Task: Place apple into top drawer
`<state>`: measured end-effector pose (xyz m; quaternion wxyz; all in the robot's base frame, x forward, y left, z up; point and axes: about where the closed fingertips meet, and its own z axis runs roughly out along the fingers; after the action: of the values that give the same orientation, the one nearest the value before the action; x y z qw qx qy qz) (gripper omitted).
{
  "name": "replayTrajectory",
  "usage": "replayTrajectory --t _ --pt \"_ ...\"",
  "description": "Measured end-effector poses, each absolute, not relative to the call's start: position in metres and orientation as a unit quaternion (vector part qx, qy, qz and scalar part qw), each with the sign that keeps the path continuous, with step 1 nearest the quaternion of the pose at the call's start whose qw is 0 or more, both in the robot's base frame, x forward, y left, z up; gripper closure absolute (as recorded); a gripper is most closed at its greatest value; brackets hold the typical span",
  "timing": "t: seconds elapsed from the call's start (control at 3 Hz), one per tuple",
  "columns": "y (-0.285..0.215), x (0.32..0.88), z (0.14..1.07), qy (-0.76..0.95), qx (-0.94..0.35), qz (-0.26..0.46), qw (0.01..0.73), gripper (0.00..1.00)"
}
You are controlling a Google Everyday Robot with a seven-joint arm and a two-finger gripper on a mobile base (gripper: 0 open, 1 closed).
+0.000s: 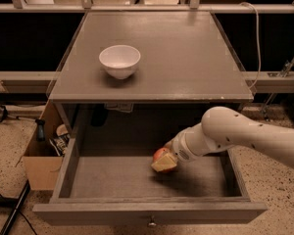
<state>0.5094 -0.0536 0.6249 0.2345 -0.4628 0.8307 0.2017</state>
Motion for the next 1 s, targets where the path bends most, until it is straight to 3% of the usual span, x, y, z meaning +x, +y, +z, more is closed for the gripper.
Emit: replayTrajectory --t 1.0 --pt "-0.0536 0.5094 0.6248 0.831 -0.463 0.202 0.235 0.05"
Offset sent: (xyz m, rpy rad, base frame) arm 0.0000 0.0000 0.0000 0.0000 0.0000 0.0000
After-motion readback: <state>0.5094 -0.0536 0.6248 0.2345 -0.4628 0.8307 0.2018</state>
